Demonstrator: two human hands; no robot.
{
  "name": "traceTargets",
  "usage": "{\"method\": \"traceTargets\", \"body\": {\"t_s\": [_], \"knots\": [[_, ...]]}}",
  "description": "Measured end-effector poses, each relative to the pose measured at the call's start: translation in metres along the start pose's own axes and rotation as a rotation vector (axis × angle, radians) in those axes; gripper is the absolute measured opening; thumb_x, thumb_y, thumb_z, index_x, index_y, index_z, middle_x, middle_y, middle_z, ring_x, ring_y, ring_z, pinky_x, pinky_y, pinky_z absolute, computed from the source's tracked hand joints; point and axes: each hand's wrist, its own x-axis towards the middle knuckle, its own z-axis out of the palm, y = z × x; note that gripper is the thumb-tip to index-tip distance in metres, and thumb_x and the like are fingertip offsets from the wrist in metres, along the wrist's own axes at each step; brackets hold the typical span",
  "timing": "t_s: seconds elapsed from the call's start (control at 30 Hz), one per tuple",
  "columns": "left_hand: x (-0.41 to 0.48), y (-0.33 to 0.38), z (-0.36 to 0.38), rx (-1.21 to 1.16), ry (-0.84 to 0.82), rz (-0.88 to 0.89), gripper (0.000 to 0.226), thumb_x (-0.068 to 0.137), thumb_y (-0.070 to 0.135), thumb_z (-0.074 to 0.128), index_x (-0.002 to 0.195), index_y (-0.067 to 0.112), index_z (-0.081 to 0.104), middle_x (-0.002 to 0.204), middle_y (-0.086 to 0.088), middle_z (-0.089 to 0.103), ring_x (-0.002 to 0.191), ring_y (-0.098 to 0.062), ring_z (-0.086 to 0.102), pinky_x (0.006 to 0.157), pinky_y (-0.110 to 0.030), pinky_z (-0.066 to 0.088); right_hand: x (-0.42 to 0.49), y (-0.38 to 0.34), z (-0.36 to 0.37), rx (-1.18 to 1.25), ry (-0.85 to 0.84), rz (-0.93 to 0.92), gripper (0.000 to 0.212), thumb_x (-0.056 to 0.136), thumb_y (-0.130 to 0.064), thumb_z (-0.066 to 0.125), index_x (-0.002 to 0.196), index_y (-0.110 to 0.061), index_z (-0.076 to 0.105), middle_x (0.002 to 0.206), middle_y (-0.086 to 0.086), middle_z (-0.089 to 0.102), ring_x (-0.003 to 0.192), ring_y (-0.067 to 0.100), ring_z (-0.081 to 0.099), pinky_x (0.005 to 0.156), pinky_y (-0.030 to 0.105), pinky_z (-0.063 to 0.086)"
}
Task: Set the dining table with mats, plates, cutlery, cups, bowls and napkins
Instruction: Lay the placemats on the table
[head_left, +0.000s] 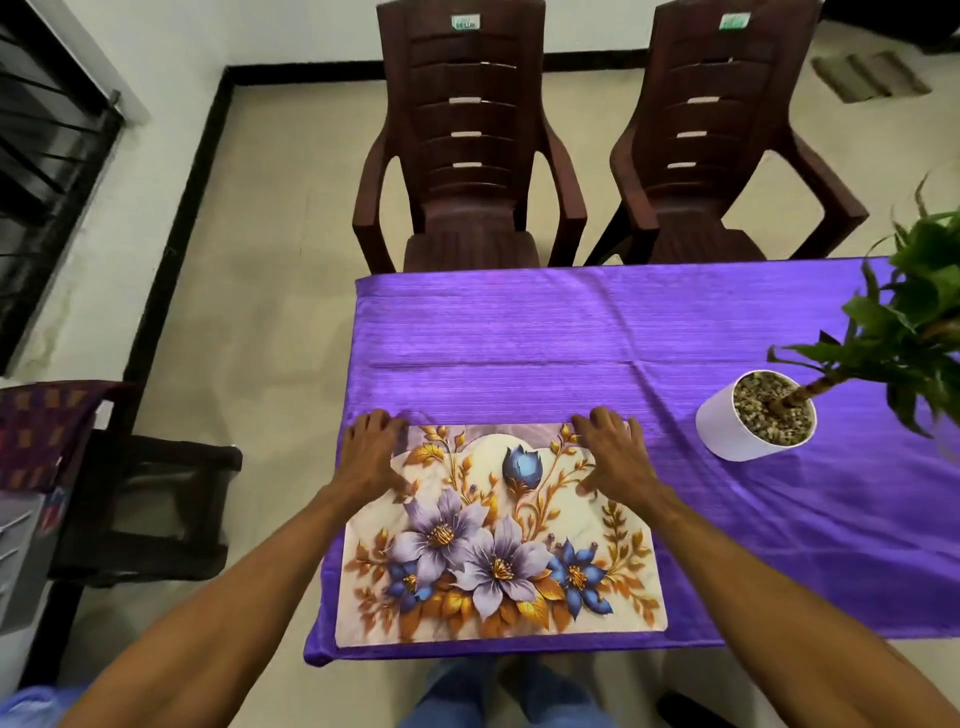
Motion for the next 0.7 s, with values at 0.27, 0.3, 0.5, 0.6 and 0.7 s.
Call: {"method": "traceTargets", "body": {"t_s": [0.27,0.3,0.5,0.6,0.7], "knots": [[0.017,-0.008,-0.028,-0.278,0.186,0.077,0.036,0.069,0.02,0.087,0.093,0.022,0.061,0.091,0.005,0.065,0.085,-0.021,0.061,0.062,-0.03,0.038,0.017,0.004,-0.01,0.033,0.047,0.029,0.089,0.037,-0.041,0.098,0.108,-0.019,0.05,0.108,0.002,0.047,0.101,0.026,0.046,0.087,0.04,0.038],[0.021,-0.009,-0.034,-0.333,0.189,0.079,0.032,0.072,0.02,0.086,0.088,0.023,0.059,0.086,0.009,0.065,0.079,-0.016,0.06,0.059,-0.03,0.041,0.021,0.004,-0.013,0.025,0.065,0.034,0.085,0.041,-0.037,0.098,0.109,-0.019,0.049,0.109,0.001,0.048,0.103,0.026,0.048,0.088,0.041,0.038],[0.064,-0.005,-0.077,-0.554,0.284,0.066,0.034,0.071,0.005,0.086,0.09,0.019,0.063,0.088,0.01,0.066,0.078,0.007,0.061,0.069,-0.018,0.049,0.06,0.01,-0.046,0.124,0.231,0.128,0.061,0.064,-0.022,0.087,0.112,-0.021,0.05,0.105,0.001,0.053,0.102,0.029,0.053,0.083,0.044,0.037],[0.093,-0.003,-0.091,-0.656,0.404,-0.002,0.042,0.066,0.004,0.089,0.1,0.014,0.066,0.1,0.002,0.062,0.085,-0.005,0.059,0.073,-0.018,0.048,0.089,0.013,-0.065,0.127,0.336,0.184,0.058,0.062,-0.007,0.079,0.111,-0.021,0.051,0.104,0.003,0.052,0.101,0.028,0.05,0.086,0.048,0.041],[0.121,-0.011,-0.093,-0.864,0.431,-0.196,0.06,0.063,0.001,0.09,0.114,0.01,0.06,0.108,0.0,0.057,0.093,-0.014,0.056,0.072,-0.02,0.048,0.12,0.017,-0.078,0.11,0.41,0.198,0.058,0.061,0.001,0.073,0.111,-0.02,0.053,0.105,0.005,0.053,0.101,0.027,0.049,0.087,0.049,0.043]]}}
